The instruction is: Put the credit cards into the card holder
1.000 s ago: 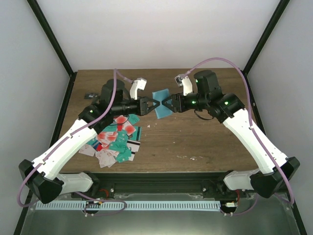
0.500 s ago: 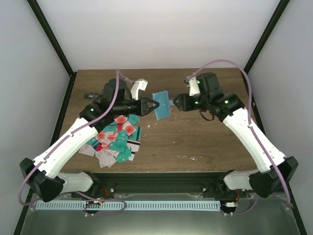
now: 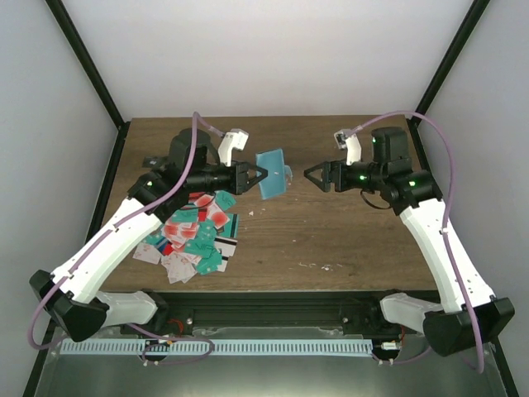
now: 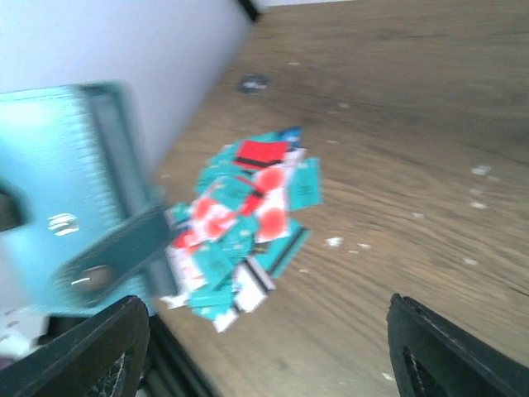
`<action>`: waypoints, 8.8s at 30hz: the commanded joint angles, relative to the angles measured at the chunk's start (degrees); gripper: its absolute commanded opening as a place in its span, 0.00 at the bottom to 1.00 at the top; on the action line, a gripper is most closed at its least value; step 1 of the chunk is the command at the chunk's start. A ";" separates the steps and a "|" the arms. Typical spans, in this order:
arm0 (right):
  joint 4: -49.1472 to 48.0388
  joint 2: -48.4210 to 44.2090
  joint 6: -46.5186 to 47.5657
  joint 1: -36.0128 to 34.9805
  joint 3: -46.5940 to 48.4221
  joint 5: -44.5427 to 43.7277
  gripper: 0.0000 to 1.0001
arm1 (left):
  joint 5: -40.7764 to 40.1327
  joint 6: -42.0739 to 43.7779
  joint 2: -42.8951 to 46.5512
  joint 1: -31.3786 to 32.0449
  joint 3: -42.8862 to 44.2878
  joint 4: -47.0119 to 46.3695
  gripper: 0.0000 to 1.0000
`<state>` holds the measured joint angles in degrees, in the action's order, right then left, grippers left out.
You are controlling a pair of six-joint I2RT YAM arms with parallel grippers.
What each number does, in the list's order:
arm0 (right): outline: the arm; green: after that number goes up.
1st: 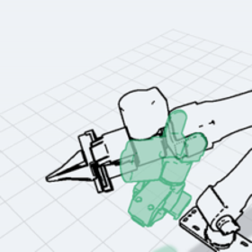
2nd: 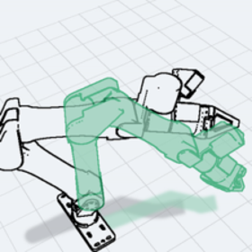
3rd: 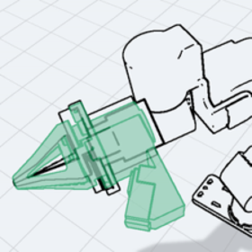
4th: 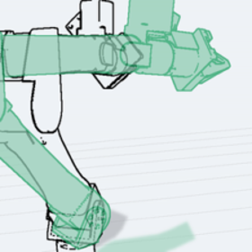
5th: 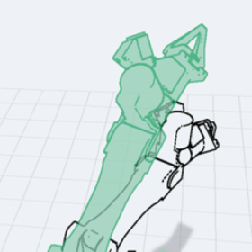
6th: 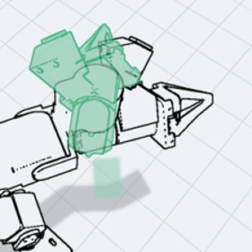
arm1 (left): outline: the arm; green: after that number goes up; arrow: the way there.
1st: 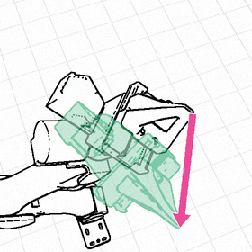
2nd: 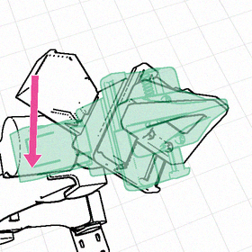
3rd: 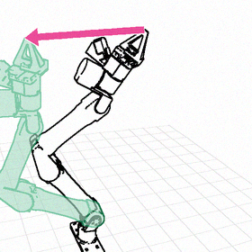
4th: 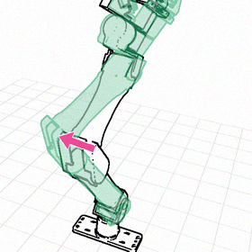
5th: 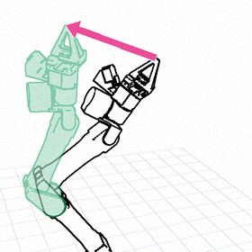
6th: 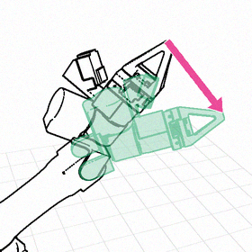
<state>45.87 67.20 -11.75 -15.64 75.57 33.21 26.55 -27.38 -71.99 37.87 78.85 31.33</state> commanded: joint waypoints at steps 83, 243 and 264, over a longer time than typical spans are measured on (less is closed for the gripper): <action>-18.97 0.57 -17.35 -7.48 -38.49 8.86 0.01 | 4.15 6.08 -26.12 2.23 -19.74 -11.18 0.73; -54.39 54.57 -52.25 -36.63 -4.55 12.87 0.43 | -15.48 -7.98 -7.46 -31.36 -40.04 10.08 0.14; -60.56 60.89 -57.81 -37.10 -2.48 13.75 0.35 | -12.91 -9.53 -6.77 -31.37 -43.31 11.06 0.12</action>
<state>-13.56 125.80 -67.81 -51.96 71.75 47.57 13.19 -36.18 -77.93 6.66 38.17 39.83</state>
